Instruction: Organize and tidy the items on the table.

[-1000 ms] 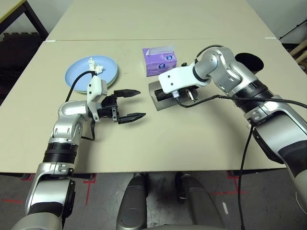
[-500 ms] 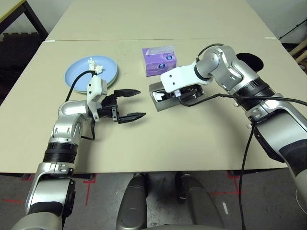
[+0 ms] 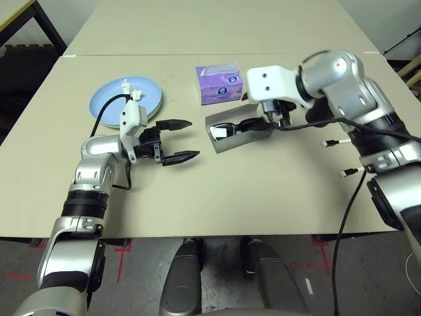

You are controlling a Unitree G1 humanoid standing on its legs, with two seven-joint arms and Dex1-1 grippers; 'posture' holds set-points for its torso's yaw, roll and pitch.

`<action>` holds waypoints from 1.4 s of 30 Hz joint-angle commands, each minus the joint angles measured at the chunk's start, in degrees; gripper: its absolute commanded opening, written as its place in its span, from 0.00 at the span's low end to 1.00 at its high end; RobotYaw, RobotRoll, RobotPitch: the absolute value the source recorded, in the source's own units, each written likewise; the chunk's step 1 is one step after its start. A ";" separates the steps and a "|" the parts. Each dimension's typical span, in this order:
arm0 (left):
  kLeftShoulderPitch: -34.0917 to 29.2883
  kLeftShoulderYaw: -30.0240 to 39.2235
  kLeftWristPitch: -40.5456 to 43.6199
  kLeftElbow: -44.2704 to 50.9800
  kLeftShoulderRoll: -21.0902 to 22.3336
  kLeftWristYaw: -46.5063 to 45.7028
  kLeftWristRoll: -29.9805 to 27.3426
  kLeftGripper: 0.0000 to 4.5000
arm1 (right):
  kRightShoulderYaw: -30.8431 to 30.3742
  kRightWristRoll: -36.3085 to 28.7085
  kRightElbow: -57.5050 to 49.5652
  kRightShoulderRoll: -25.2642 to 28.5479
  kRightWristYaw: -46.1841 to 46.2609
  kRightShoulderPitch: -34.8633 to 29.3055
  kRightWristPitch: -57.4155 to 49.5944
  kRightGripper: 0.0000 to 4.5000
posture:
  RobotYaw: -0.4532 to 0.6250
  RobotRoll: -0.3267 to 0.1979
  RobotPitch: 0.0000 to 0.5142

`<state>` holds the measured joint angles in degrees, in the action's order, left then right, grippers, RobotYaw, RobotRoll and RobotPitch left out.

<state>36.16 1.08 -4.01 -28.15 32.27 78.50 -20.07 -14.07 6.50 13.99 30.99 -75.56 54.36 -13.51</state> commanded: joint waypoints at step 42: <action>9.90 -0.64 -7.26 -16.94 -2.77 2.22 4.49 1.00 | 24.09 -28.35 4.40 -4.26 14.26 -35.02 23.87 0.99 | 0.48 0.62 0.38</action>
<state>45.20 0.61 -10.80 -43.97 29.81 80.53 -16.20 9.78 -20.99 18.62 26.24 -60.74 20.48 10.22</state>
